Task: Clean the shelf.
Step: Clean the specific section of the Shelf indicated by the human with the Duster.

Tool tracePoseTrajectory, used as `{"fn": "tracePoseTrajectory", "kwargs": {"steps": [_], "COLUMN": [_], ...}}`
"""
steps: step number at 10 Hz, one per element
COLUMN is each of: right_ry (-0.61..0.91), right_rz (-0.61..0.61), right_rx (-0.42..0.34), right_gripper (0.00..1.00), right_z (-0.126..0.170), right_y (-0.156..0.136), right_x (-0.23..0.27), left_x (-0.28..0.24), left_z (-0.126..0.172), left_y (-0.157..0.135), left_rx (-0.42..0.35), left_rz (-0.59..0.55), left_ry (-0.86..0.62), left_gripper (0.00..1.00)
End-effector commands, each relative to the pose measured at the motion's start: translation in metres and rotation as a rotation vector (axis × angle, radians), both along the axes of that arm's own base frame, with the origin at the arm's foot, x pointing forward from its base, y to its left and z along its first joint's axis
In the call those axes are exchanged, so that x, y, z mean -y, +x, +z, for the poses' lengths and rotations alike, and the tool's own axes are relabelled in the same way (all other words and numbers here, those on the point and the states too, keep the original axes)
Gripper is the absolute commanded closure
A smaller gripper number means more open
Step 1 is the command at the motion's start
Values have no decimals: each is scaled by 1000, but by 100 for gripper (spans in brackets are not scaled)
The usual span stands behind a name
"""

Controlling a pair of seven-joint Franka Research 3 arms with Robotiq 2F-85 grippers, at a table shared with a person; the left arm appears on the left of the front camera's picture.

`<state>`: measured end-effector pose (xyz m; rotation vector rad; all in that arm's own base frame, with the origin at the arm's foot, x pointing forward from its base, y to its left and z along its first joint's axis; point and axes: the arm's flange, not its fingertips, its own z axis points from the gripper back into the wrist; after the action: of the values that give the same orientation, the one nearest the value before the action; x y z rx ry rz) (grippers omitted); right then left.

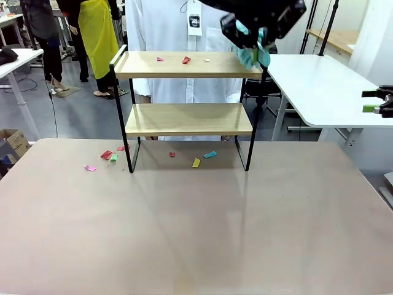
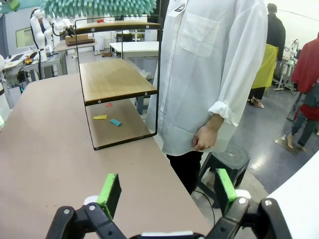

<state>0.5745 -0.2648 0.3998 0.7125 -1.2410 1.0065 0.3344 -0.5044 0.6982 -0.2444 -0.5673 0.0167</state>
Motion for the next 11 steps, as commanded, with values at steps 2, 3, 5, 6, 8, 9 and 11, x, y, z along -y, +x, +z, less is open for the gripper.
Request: {"fn": "tracePoseTrajectory", "kwargs": {"steps": [2,3,5,6,8,9,11], "right_ry": [-3,-3,-3,-3,-3,-3,-3], "right_rz": [-2,-2,-2,-2,-2,-2,-2], "right_rx": [4,4,4,4,4,4,4], "right_gripper": [0,0,0,0,0,0,0], "right_z": [2,2,2,2,2,2,2], "right_y": [1,1,1,1,1,1,1], "right_x": [-1,-1,-1,-1,-1,-1,-1], "left_x": [25,25,21,21,11,-10,-60], "left_z": [-2,-9,-22,-22,-26,-30,-36], "left_y": [22,24,25,25,32,38,48], "left_rx": [-36,-49,-46,-46,-60,-88,-123], "left_rz": [49,55,21,21,43,52,107], "left_ry": [15,20,19,19,55,95,138], "left_gripper": [87,87,87,87,87,87,87]}}
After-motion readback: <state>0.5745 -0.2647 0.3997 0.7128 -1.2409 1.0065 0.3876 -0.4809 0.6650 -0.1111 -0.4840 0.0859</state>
